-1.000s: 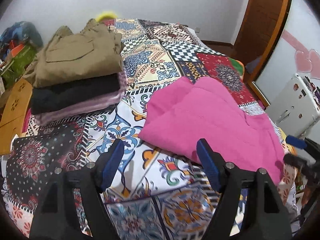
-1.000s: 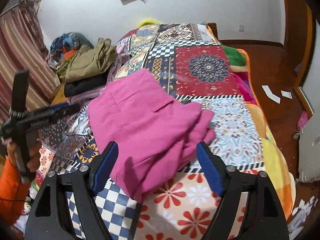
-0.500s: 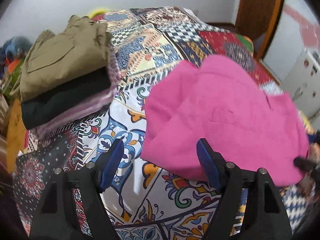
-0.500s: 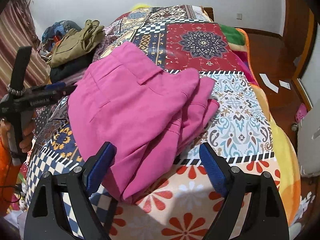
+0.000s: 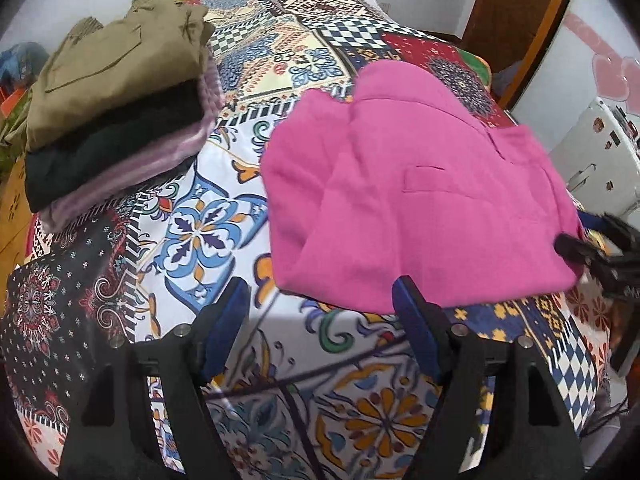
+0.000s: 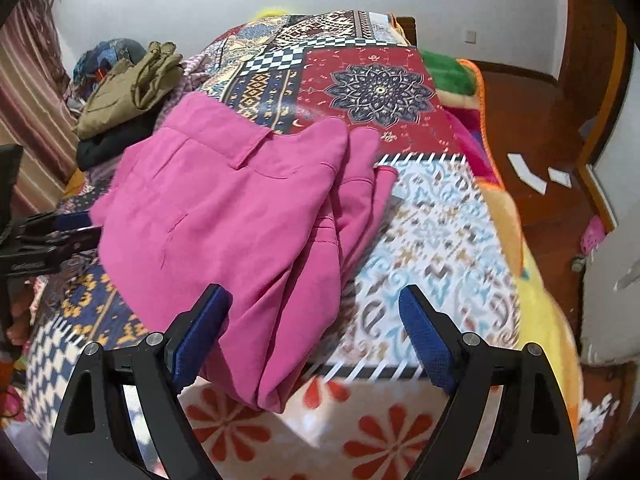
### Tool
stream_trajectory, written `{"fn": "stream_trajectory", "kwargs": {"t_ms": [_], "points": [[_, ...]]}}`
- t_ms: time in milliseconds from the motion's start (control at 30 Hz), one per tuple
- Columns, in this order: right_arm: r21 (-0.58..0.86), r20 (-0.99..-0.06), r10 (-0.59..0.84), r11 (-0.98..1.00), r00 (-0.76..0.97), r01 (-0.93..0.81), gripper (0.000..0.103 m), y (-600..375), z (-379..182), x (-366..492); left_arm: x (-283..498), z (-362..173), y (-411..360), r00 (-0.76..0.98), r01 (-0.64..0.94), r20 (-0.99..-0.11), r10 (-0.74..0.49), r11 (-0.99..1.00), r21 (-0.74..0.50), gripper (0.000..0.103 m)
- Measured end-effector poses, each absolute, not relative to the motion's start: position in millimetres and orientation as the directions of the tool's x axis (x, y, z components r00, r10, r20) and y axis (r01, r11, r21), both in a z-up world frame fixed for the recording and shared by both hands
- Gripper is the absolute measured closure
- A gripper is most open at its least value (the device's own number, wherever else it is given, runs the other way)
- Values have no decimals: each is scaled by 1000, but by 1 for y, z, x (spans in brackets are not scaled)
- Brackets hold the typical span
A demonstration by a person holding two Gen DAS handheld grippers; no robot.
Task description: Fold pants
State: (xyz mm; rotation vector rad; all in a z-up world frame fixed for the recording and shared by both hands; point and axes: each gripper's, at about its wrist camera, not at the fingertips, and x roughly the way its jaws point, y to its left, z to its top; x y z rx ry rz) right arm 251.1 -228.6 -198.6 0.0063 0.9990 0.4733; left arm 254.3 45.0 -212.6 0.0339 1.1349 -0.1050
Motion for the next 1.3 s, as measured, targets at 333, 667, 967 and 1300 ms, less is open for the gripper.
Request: {"fn": "stream_trajectory", "kwargs": {"t_ms": [333,667,967,1300], "points": [[208,-818,374,900,438,-382,18,-238,-192,273,240,-189,41,471,145,-881,-55,989,15,29],[243,-768,418,891,485,-383,18,-235,-164,287,282,-165,67,505,107,-858,-96,993,-48,7],[249,-803,404,895,438,-370,17,-228,-189,303,313,-182,58,525,78,-847,-86,996,-53,7],[281,-813,425,886,399,-370,17,-227,-203,306,325,-191,40,495,146,-863,-104,989,-35,7]]}}
